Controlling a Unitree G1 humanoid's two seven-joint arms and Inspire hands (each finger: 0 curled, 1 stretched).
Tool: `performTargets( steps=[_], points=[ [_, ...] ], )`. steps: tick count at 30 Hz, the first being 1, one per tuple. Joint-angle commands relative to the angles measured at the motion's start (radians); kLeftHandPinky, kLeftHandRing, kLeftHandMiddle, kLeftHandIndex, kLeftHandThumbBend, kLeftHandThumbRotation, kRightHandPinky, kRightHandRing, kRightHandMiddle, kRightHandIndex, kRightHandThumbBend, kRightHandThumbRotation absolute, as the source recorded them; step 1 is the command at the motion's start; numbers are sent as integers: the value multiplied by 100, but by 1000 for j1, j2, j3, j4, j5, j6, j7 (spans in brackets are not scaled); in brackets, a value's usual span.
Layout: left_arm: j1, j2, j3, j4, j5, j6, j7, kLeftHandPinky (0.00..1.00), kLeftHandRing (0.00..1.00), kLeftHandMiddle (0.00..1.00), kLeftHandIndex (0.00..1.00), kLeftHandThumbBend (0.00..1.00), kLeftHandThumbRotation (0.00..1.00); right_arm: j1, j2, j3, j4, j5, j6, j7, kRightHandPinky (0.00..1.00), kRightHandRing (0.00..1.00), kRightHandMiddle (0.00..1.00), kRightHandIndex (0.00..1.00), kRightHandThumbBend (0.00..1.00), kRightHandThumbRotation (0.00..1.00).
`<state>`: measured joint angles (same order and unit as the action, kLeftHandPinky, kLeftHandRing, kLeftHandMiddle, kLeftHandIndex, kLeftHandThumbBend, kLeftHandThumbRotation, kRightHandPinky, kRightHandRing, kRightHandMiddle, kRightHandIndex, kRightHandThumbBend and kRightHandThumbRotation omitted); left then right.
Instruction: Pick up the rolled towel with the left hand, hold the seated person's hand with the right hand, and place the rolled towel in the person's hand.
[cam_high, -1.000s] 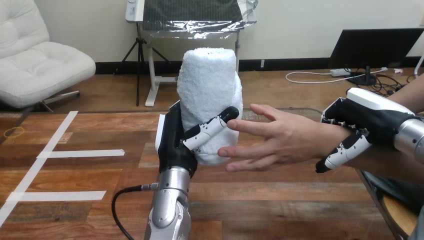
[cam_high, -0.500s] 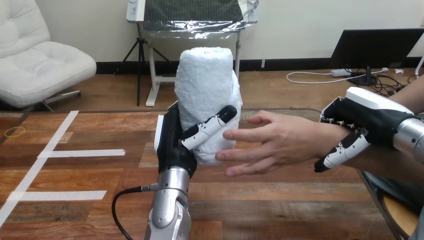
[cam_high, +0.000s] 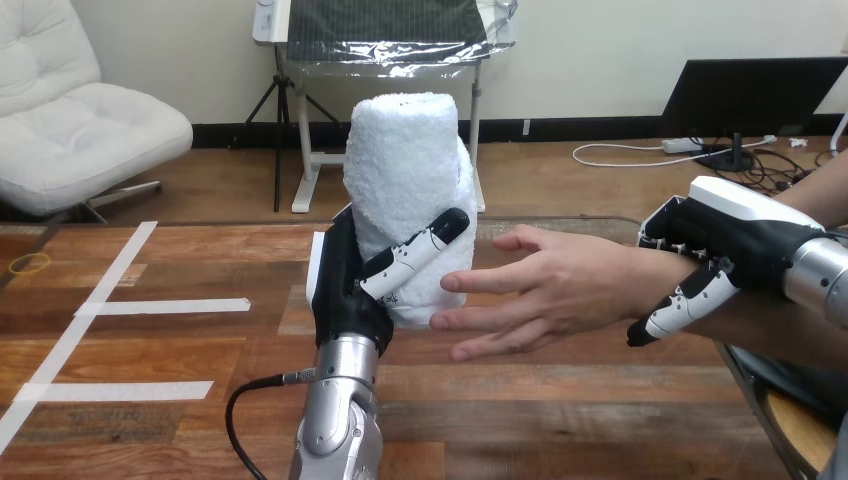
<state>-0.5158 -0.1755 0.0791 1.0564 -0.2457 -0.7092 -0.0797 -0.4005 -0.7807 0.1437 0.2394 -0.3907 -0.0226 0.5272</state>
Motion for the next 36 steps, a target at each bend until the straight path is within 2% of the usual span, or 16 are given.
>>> performTargets(
  steps=[1, 8, 23, 30, 36],
  points=[
    [-185, -211, -10, -50, -29, -6, -19, 31, 34, 39, 43, 72, 0, -50, 39, -10, -6, 17, 12, -17, 26, 32, 37, 37, 82, 12],
    [-196, -221, -22, -49, -24, -8, -6, 31, 34, 39, 42, 73, 0, -51, 40, -7, -10, 14, 25, -11, 27, 33, 38, 38, 82, 13],
    [-205, -261, -41, -72, -48, 14, -27, 28, 33, 39, 41, 75, 0, -48, 48, -7, -2, 21, 2, -22, 26, 32, 37, 37, 83, 12],
    [-203, -281, -58, -77, -50, 20, -29, 26, 31, 38, 41, 76, 0, -46, 48, -6, -11, 21, 6, -20, 26, 31, 37, 38, 83, 12],
    [-194, -292, -76, -83, -41, 27, -34, 27, 32, 38, 41, 76, 0, -44, 47, -6, -17, 21, 11, -17, 26, 32, 37, 38, 83, 13]
  ],
)
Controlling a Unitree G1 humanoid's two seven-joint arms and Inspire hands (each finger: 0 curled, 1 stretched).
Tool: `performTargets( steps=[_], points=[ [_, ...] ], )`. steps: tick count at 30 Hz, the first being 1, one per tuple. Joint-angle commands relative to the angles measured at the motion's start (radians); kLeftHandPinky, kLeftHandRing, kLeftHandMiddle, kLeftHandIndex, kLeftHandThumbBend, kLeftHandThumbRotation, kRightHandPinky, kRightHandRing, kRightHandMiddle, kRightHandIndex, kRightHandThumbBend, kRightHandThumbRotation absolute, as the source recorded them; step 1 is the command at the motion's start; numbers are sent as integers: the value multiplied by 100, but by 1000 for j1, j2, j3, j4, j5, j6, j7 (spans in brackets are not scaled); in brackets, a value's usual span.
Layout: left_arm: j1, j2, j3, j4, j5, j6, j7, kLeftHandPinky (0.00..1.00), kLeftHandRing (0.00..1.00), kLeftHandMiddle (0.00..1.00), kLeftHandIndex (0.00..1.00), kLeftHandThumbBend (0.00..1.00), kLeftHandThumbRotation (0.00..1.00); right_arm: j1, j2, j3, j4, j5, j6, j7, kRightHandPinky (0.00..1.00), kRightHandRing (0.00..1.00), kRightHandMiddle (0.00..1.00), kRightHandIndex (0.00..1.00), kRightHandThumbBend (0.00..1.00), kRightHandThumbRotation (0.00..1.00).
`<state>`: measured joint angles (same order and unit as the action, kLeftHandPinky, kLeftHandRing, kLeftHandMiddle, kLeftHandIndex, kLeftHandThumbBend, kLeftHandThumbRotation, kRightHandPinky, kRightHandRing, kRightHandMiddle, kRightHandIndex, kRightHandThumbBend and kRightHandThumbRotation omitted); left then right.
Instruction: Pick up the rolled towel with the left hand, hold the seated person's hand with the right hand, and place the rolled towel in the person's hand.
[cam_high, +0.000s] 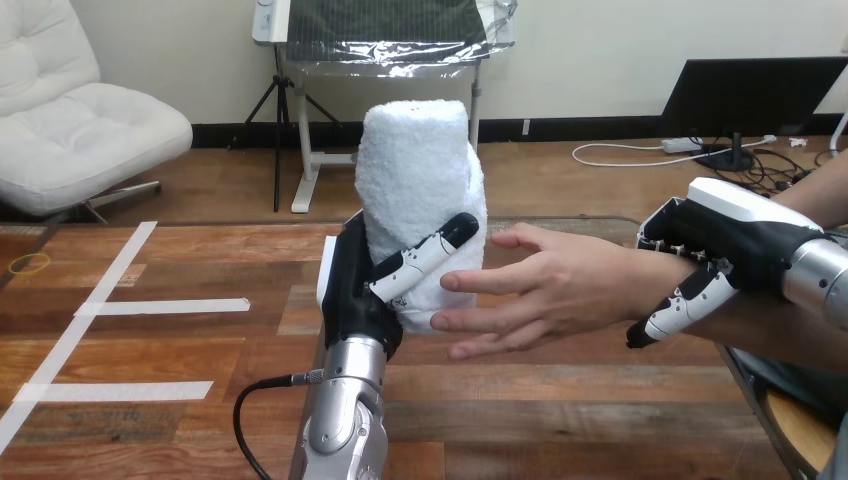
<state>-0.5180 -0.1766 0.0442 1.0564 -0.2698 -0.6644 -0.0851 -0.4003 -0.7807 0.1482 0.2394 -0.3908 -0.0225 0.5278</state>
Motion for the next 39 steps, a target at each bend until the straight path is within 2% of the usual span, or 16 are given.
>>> performTargets(
  steps=[1, 8, 16, 39],
  points=[
    [-190, -291, -45, -85, -13, -15, -26, 27, 32, 38, 41, 76, 0, -43, 47, -10, -18, 21, 11, -18, 26, 32, 37, 38, 83, 13],
    [-176, -292, -82, -98, 22, -10, -9, 28, 33, 38, 41, 76, 0, -42, 47, -10, -22, 24, 16, -12, 27, 32, 37, 39, 83, 14],
    [-158, -298, -108, -115, 7, 9, -37, 28, 33, 38, 41, 76, 0, -38, 50, -17, -22, 37, 18, -6, 27, 32, 38, 39, 83, 15],
    [-149, -297, -148, -132, -3, 32, -29, 28, 34, 38, 41, 74, 0, -29, 54, -27, -6, 61, -18, -9, 29, 34, 39, 39, 82, 13]
  ],
)
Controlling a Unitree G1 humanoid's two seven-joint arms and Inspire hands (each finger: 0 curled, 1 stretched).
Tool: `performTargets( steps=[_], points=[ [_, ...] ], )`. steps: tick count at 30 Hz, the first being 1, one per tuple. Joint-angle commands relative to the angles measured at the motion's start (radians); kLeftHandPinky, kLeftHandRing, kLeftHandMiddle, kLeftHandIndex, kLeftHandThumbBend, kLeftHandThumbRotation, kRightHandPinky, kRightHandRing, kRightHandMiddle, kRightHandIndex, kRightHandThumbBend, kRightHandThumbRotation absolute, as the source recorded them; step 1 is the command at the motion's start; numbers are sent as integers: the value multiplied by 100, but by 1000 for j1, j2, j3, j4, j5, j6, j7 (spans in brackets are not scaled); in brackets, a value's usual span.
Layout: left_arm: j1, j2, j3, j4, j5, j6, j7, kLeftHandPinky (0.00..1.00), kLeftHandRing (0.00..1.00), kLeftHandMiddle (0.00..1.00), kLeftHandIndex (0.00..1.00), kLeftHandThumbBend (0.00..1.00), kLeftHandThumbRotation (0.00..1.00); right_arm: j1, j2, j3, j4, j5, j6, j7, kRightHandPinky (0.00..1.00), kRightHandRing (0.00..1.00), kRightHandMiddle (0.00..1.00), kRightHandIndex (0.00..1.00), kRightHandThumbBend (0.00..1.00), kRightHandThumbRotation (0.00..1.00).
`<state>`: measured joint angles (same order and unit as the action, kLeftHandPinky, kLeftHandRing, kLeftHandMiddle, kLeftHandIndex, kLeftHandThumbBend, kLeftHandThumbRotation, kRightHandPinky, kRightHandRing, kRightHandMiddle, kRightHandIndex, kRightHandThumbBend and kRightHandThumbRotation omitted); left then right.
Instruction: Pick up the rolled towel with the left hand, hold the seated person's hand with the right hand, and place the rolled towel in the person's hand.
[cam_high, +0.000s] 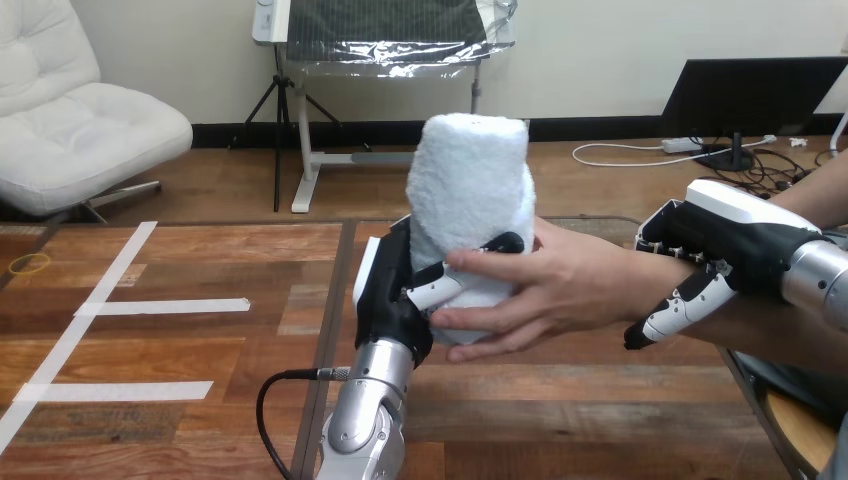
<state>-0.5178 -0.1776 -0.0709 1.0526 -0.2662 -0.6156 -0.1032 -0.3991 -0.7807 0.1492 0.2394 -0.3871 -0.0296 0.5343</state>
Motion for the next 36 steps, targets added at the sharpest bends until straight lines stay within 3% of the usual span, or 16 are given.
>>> performTargets(
  steps=[1, 15, 27, 36],
  points=[
    [-150, -297, -33, -129, -8, -16, -12, 28, 34, 38, 41, 74, 0, -29, 55, -28, -6, 59, -11, -15, 29, 34, 39, 39, 82, 13],
    [-152, -316, -44, -153, -40, 30, -42, 29, 34, 39, 41, 72, 0, -24, 59, -27, 3, 71, -29, -25, 30, 35, 39, 40, 81, 10],
    [-147, -323, -66, -180, -25, 53, -19, 29, 34, 39, 41, 72, 0, -16, 51, -29, -18, 89, -32, -8, 41, 52, 55, 51, 77, 13],
    [-141, -322, -71, -197, -22, 62, -18, 28, 33, 38, 41, 72, 0, -16, 47, -27, -14, 85, -35, -15, 39, 49, 52, 49, 77, 12]
  ],
)
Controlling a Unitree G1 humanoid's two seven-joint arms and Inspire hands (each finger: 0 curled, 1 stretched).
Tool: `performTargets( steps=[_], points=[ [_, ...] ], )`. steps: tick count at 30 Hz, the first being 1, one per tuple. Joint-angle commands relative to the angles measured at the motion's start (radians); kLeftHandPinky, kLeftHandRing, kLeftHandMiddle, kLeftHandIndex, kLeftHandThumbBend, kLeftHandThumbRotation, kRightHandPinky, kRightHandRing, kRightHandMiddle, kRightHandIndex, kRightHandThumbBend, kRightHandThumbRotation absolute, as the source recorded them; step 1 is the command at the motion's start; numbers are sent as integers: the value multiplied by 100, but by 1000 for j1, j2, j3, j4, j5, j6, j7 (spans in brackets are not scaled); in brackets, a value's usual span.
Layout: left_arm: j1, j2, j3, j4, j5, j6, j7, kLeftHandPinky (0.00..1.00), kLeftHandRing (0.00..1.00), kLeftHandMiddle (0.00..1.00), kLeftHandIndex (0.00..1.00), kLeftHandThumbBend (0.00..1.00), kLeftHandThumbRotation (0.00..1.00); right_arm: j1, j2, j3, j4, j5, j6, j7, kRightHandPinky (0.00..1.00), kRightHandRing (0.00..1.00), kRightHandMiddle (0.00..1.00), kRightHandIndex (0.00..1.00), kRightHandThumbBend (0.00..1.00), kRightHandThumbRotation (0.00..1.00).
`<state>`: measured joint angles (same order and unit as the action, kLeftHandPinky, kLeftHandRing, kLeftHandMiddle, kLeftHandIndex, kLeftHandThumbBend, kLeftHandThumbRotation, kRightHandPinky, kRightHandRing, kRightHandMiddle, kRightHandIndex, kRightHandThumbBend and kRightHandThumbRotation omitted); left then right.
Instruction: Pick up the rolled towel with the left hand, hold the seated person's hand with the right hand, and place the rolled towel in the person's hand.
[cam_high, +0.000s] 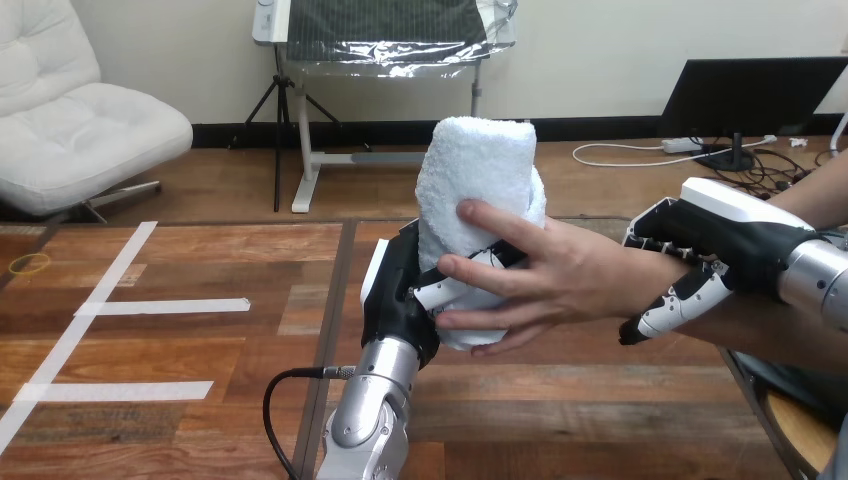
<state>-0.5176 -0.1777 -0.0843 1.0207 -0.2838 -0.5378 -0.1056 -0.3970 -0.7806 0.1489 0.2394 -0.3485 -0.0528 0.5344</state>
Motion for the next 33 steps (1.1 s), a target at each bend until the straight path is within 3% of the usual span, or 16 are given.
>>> performTargets(
  steps=[1, 9, 21, 33],
  points=[
    [-141, -322, -58, -166, -4, -15, -16, 28, 33, 38, 41, 72, 0, -18, 47, -26, -14, 46, -10, -15, 38, 48, 51, 48, 77, 12],
    [-137, -319, -57, -174, -13, -8, -24, 28, 33, 38, 41, 72, 0, -17, 44, -25, -19, 38, -2, -16, 35, 44, 46, 44, 78, 10],
    [-132, -313, -59, -179, -14, -5, -28, 28, 34, 38, 41, 72, 0, -16, 43, -25, -15, 32, 1, -20, 38, 46, 48, 44, 79, 10],
    [-132, -309, -55, -179, -30, -6, -41, 28, 33, 38, 41, 72, 0, -13, 43, -29, -12, 37, 6, -18, 33, 38, 41, 41, 79, 8]
  ],
)
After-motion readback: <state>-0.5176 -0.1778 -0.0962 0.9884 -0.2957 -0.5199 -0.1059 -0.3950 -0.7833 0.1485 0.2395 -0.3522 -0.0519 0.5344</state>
